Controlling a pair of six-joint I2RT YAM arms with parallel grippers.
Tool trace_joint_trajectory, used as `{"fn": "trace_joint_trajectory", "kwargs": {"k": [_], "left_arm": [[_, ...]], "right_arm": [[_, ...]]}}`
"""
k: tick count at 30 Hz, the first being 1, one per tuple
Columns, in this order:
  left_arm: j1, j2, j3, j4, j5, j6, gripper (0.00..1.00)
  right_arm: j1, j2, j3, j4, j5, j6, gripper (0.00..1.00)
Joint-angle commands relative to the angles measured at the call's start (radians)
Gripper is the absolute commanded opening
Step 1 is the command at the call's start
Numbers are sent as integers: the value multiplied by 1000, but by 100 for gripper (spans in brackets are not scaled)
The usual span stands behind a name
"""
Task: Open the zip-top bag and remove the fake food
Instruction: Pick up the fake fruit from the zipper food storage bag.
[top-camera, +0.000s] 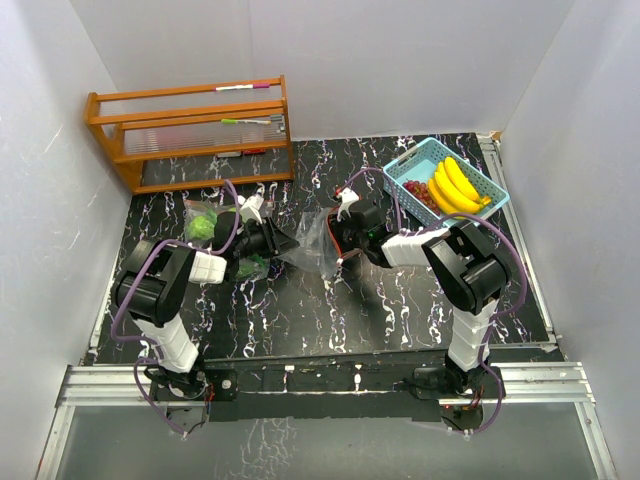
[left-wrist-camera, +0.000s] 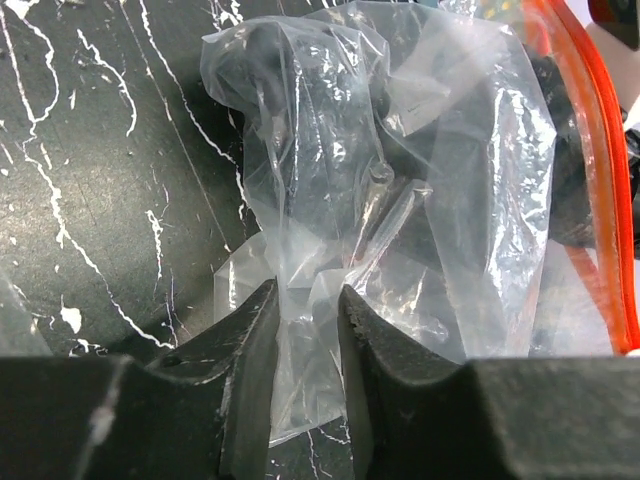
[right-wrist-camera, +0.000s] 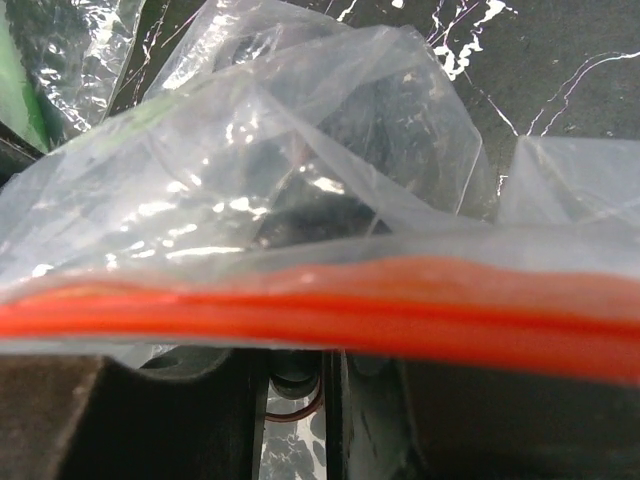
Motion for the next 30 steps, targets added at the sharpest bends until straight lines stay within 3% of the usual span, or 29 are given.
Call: {"fn": "trace_joint_trajectory", "kwargs": {"k": [1,4,15,30], "left_arm": [[-9,4,9,49,22,-3,21],[-9,1,9,49,22,-4,0],[9,-70,-32,22,-158,-47,0],[14,-132,-55,-28,-262,-26,0]], "right_arm": [[1,-47,-9,43,-8,3,22],[1,-50,-11,44,-12,4,22],[-24,-140,-42,21,2,6,22],[-97,-318,-73,-6,-48,29,22]]}}
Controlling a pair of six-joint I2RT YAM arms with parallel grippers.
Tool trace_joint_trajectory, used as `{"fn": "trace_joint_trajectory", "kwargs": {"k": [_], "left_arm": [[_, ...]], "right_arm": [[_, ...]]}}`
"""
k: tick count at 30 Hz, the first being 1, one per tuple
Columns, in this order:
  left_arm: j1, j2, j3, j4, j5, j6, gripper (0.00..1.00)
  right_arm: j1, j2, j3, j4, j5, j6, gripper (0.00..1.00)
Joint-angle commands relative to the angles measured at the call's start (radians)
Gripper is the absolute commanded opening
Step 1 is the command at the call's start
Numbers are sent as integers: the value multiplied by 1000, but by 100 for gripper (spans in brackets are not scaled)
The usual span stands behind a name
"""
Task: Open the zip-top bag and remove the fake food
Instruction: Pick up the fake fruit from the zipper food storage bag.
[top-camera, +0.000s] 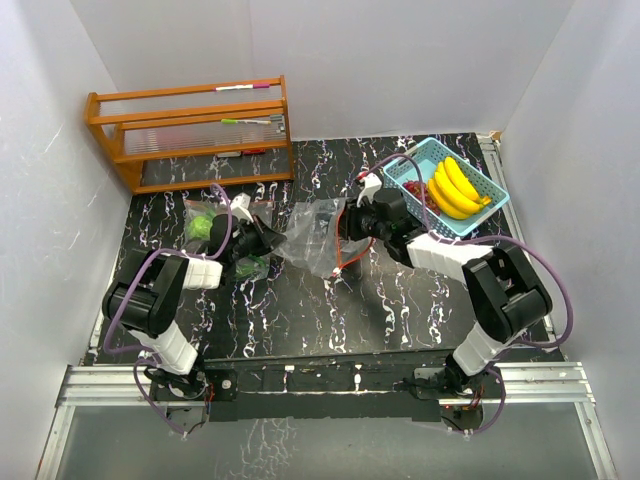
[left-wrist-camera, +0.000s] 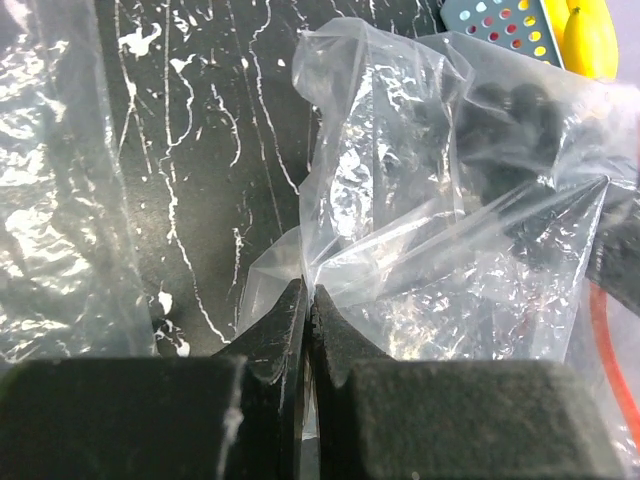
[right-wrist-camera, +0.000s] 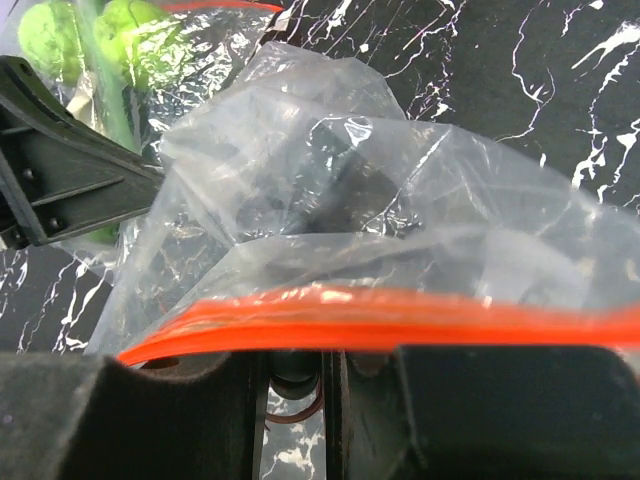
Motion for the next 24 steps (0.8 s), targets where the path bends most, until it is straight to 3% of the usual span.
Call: {"fn": "trace_joint_trajectory", "kwargs": {"k": [1,14,24], "left_arm": [[5,-46,-11,-17,-50,10,0],[9,-53,-33,-15,-115,-7,0],[17,-30,-47,6,-136,-59,0]], "right_arm": [[-26,-75,-10,39,-11,15,22],[-96,-205,-26,27,-74,49,22],[-100,-254,-27,-60,48,20,22]]}}
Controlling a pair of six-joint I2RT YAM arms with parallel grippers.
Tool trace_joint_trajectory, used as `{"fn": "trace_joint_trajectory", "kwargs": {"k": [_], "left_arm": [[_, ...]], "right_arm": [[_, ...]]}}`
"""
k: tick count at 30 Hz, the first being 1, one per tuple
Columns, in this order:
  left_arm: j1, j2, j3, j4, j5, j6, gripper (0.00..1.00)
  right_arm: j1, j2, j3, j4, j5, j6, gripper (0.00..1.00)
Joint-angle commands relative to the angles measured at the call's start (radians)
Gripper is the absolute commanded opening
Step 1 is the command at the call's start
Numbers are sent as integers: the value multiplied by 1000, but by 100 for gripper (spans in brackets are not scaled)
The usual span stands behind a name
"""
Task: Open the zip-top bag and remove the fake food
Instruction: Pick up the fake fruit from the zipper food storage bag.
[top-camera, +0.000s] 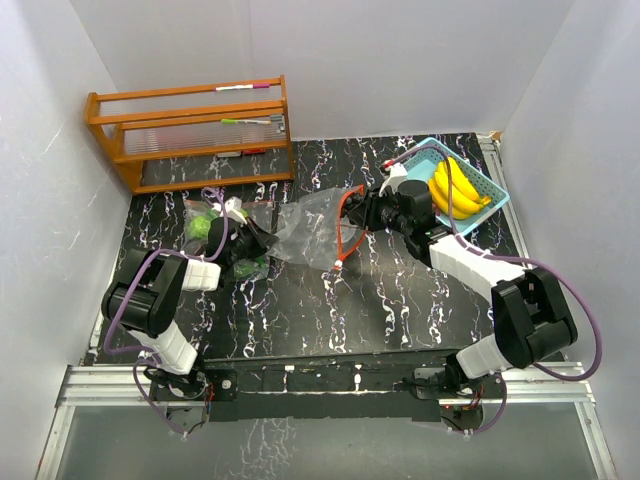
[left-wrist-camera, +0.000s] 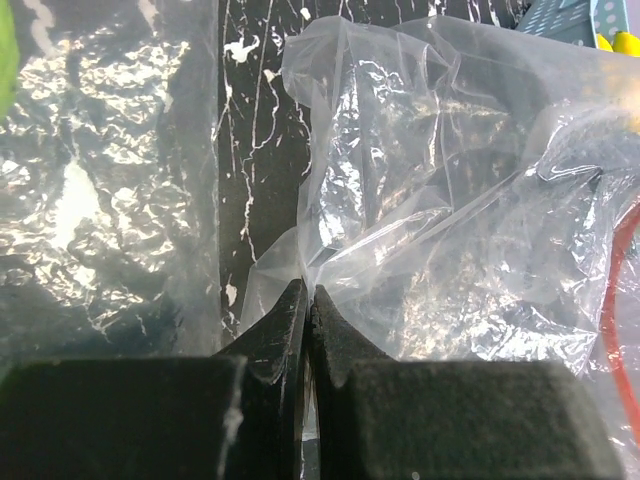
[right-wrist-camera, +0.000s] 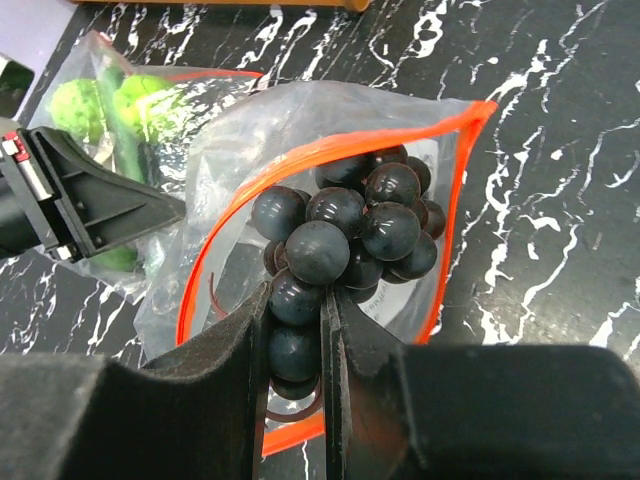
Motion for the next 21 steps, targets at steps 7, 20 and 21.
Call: {"fn": "trace_joint_trajectory", "kwargs": {"k": [7,20,21], "left_arm": [[12,11,22,10,-61,-12,0],[12,-89,-17,-27,-78,9,0],[13,-86,-23,-20,-77,8,0]], "right_arm": [[-42,-87,46,12,96,16,22],[-119,-72,110,82,214,78,22],[-127,-55,117,107,230,80,22]]}}
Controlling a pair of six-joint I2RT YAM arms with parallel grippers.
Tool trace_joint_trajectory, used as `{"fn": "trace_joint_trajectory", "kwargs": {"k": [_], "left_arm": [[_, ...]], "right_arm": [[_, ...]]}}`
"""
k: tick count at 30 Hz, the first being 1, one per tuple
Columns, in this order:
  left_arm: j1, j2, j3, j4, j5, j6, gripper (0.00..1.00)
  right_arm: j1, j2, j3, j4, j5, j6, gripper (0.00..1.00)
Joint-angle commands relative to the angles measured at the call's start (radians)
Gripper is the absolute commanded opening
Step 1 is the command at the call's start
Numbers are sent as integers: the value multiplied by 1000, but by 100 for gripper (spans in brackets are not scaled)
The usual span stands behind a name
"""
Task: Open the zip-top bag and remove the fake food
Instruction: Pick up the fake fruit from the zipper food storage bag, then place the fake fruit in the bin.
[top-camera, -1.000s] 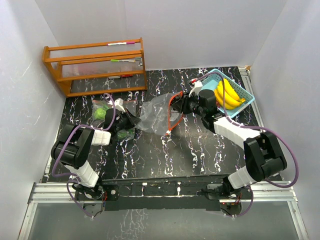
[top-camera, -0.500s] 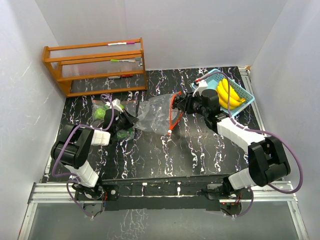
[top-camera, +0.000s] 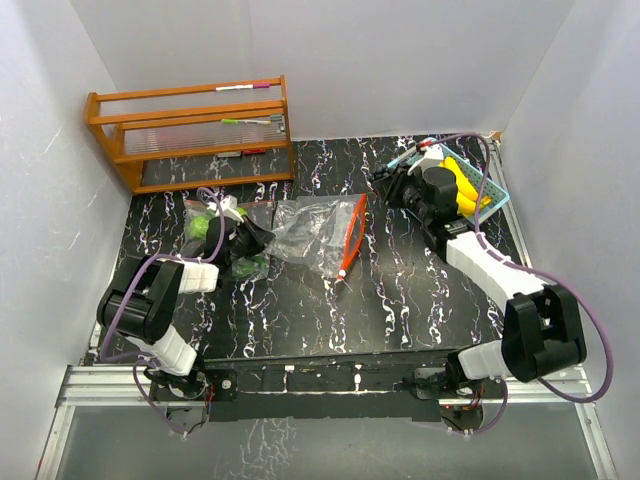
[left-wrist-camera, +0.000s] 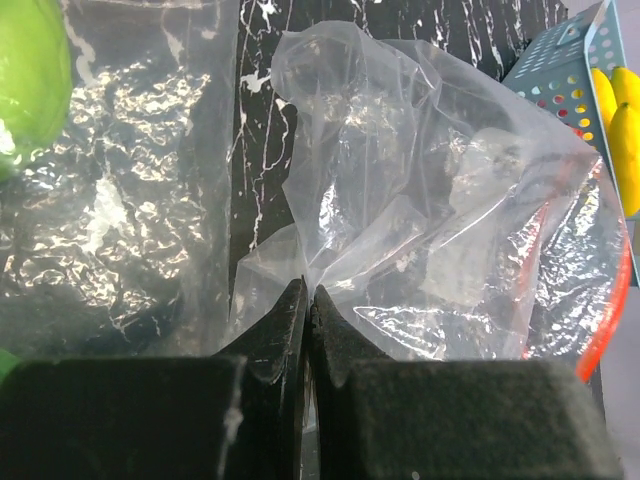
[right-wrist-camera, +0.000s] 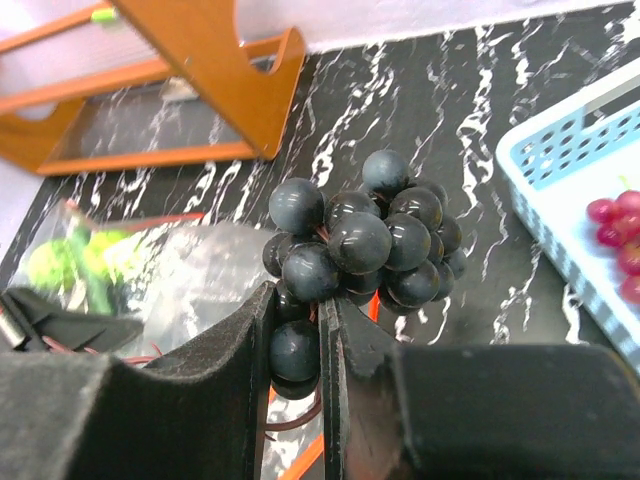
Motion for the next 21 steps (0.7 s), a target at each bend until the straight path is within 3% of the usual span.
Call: {"fn": "trace_joint_trajectory", "kwargs": {"k": [1,9,13,18,21], "left_arm": [[7,-44,-23,9,-14,16,0],[5,-30,-23,49,30,-14,0],[6,-63,-26,24,23,39,0],[5,-67,-29,16,22,59,1],[6,-61,-22,24,37,61,6]], "right_arm": [[-34,71,90,144,79,22,22],[-73,214,192,234,319,-65,22],[-119,313,240,219,312,-83,26],[-130,365,253,117,361,-81,76],[-129,335,223,117,362,-92,82]]}}
